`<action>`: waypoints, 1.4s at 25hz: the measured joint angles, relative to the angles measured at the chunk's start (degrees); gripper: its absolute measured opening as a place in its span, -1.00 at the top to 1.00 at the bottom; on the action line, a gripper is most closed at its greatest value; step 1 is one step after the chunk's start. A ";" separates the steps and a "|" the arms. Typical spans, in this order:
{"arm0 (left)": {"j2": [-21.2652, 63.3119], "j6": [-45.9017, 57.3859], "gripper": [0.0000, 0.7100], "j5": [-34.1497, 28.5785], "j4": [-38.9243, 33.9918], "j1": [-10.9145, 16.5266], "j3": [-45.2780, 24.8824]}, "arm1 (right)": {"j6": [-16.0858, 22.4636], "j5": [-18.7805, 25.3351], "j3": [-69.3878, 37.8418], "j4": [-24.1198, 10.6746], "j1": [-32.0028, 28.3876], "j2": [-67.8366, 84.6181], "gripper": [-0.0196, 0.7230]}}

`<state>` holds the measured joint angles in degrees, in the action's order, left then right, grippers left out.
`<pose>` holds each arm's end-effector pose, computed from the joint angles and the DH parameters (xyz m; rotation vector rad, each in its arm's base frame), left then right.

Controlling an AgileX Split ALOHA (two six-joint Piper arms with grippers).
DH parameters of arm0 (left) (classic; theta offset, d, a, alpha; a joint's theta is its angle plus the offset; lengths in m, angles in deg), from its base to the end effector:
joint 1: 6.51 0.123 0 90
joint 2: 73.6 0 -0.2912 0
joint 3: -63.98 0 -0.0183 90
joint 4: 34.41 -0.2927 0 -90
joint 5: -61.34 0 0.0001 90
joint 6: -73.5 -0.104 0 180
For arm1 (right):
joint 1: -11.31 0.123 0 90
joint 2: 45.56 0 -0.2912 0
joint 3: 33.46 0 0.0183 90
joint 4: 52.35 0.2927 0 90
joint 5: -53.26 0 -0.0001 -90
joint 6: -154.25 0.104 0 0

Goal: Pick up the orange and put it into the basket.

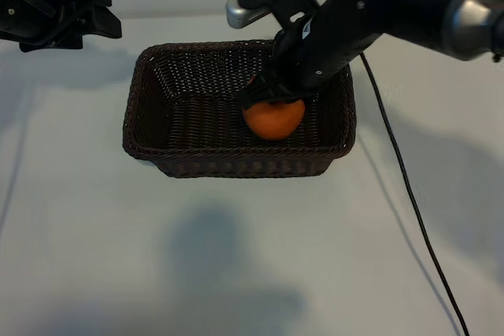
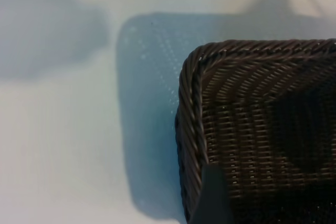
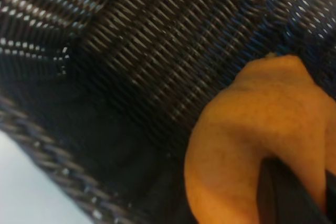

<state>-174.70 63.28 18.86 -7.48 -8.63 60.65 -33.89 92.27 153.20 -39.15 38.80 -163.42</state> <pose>0.4012 -0.0467 0.2737 -0.0505 2.5065 -0.4790 0.4081 0.2292 0.2030 -0.6287 2.5633 0.3688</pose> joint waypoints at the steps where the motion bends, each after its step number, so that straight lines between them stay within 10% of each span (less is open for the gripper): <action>1: 0.00 0.00 -0.66 0.00 0.00 0.00 0.00 | 0.00 0.00 0.23 -0.05 0.00 -0.68 0.82; 13: 0.00 0.06 -0.66 0.00 0.00 0.00 0.00 | -1.59 -0.02 0.44 0.10 0.00 -4.03 0.77; 25: 0.00 0.06 -0.66 0.00 0.05 0.00 0.00 | -1.64 -0.45 0.65 1.18 0.00 -4.03 -0.52; 35: 0.00 0.06 -0.66 -0.20 0.05 0.00 0.00 | -1.49 10.42 10.01 1.42 0.00 -4.03 -0.61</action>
<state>-174.70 63.34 18.66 -7.43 -8.63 60.65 -35.38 102.69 163.22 -37.72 38.80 -167.45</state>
